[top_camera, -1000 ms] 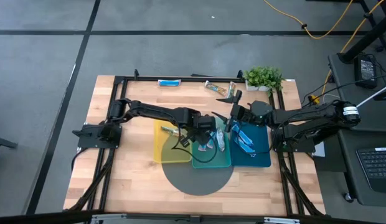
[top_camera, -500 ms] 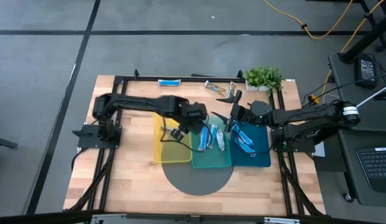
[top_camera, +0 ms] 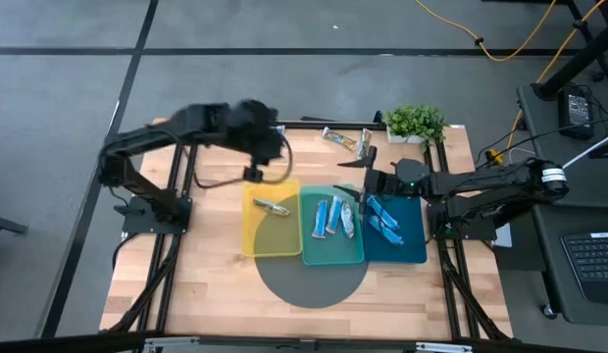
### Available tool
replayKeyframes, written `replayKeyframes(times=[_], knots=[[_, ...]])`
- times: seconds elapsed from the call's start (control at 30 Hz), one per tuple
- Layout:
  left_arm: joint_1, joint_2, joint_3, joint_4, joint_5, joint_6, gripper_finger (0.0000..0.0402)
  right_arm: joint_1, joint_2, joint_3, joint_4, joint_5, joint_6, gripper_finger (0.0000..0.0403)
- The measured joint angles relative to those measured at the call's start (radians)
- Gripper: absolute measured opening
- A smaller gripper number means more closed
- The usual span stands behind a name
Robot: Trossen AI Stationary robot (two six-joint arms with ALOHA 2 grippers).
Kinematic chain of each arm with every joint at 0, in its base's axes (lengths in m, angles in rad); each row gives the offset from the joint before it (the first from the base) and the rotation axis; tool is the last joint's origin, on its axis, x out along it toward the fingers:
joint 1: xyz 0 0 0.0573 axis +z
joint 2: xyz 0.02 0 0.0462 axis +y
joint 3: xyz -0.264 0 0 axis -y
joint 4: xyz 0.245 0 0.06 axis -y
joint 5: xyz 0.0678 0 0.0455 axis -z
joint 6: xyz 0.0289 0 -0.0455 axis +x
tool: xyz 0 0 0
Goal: Pick and place Granola Bars by type
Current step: Put the red granola bar into the green bin
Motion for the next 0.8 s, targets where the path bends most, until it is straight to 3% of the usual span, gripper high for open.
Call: replayKeyframes(times=[0.17,0.27,0.4,0.57,0.8], knots=[[0.100,-0.078,0.000,-0.048,0.058,-0.044,0.0108,0.001,-0.144,0.000,-0.184,-0.032,0.000,0.0280],[0.140,-0.096,-0.001,-0.066,0.098,-0.058,0.0108,0.001,-0.259,-0.013,-0.267,-0.105,0.028,0.0280],[0.163,-0.093,-0.001,-0.071,0.158,-0.033,0.0107,0.004,-0.424,-0.092,-0.258,-0.211,0.031,0.0280],[0.189,-0.056,-0.001,-0.090,0.167,0.011,0.0107,0.004,-0.596,-0.216,-0.115,-0.240,0.046,0.0280],[0.273,0.030,-0.001,-0.096,0.168,0.034,0.0107,0.003,-0.653,-0.287,-0.064,-0.238,0.051,0.0280]])
